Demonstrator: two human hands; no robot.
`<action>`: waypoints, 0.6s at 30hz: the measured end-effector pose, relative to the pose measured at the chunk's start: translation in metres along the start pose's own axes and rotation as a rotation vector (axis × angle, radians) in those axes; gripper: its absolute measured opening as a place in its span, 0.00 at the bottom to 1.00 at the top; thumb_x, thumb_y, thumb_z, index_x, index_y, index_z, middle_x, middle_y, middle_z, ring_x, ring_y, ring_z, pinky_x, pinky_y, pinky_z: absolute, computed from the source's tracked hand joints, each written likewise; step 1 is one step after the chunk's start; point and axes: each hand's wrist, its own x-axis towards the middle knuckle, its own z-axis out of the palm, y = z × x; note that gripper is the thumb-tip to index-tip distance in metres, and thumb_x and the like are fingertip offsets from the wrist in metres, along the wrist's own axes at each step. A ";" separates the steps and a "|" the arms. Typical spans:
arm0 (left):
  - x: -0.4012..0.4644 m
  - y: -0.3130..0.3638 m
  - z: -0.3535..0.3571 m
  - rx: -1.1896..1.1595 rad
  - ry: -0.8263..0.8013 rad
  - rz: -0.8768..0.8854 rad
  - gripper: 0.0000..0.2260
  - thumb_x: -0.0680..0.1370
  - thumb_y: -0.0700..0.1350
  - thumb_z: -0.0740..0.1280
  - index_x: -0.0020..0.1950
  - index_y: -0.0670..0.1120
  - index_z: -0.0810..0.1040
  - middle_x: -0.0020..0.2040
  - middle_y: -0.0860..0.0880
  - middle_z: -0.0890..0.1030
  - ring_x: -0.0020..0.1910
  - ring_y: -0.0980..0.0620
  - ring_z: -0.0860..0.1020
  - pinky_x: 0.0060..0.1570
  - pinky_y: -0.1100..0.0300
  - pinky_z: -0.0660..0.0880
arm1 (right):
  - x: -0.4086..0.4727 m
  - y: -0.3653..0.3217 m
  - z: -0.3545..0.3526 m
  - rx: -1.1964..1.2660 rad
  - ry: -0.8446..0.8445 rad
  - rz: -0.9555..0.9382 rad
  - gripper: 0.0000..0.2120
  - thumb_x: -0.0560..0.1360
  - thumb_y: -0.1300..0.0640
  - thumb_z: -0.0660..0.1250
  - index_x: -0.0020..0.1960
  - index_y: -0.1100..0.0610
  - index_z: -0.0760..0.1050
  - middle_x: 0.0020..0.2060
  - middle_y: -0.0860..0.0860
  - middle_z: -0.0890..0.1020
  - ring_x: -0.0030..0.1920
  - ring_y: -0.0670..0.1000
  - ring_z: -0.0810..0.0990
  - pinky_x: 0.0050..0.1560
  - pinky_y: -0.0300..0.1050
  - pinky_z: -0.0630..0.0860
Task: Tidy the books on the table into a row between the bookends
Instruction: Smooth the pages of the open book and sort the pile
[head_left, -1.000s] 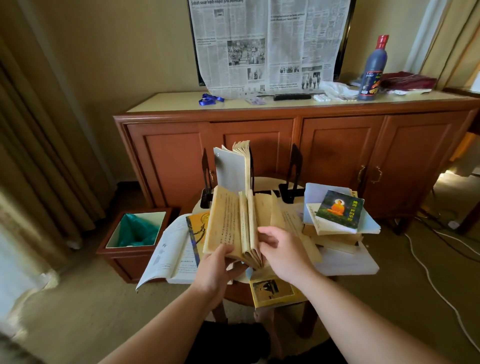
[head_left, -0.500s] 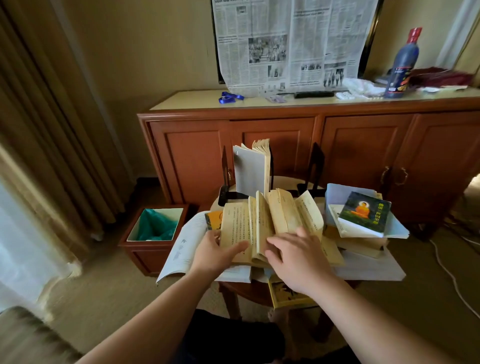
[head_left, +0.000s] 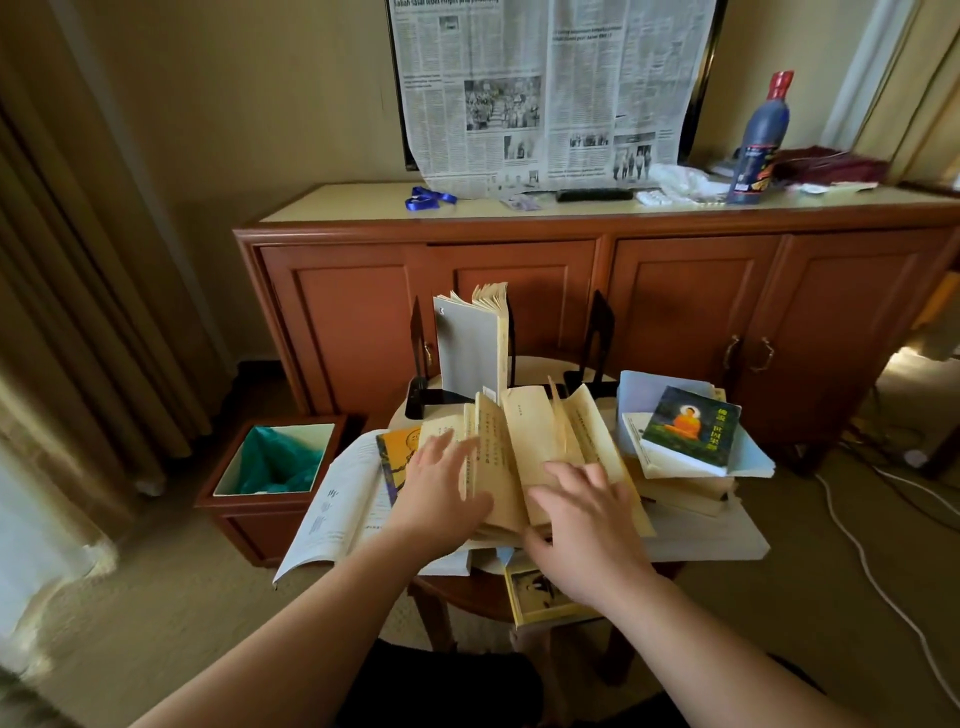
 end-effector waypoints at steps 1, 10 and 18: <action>0.001 0.002 0.001 0.039 -0.021 0.092 0.26 0.79 0.51 0.70 0.77 0.58 0.71 0.83 0.53 0.59 0.83 0.48 0.50 0.81 0.41 0.52 | -0.001 0.001 0.001 -0.006 0.008 0.023 0.21 0.78 0.40 0.64 0.68 0.45 0.77 0.73 0.46 0.69 0.69 0.54 0.64 0.66 0.58 0.64; 0.023 0.016 0.010 0.657 -0.242 0.443 0.21 0.82 0.61 0.56 0.67 0.56 0.81 0.69 0.54 0.77 0.77 0.45 0.63 0.76 0.28 0.54 | -0.003 0.021 0.001 0.038 0.117 0.090 0.32 0.71 0.33 0.69 0.69 0.47 0.74 0.70 0.49 0.71 0.66 0.56 0.67 0.62 0.55 0.73; 0.007 0.019 0.005 0.625 -0.166 0.303 0.22 0.80 0.64 0.56 0.71 0.59 0.72 0.69 0.52 0.74 0.74 0.45 0.66 0.77 0.28 0.48 | -0.004 0.032 0.010 0.225 0.139 0.109 0.38 0.68 0.30 0.71 0.72 0.48 0.71 0.68 0.46 0.69 0.65 0.52 0.67 0.62 0.50 0.75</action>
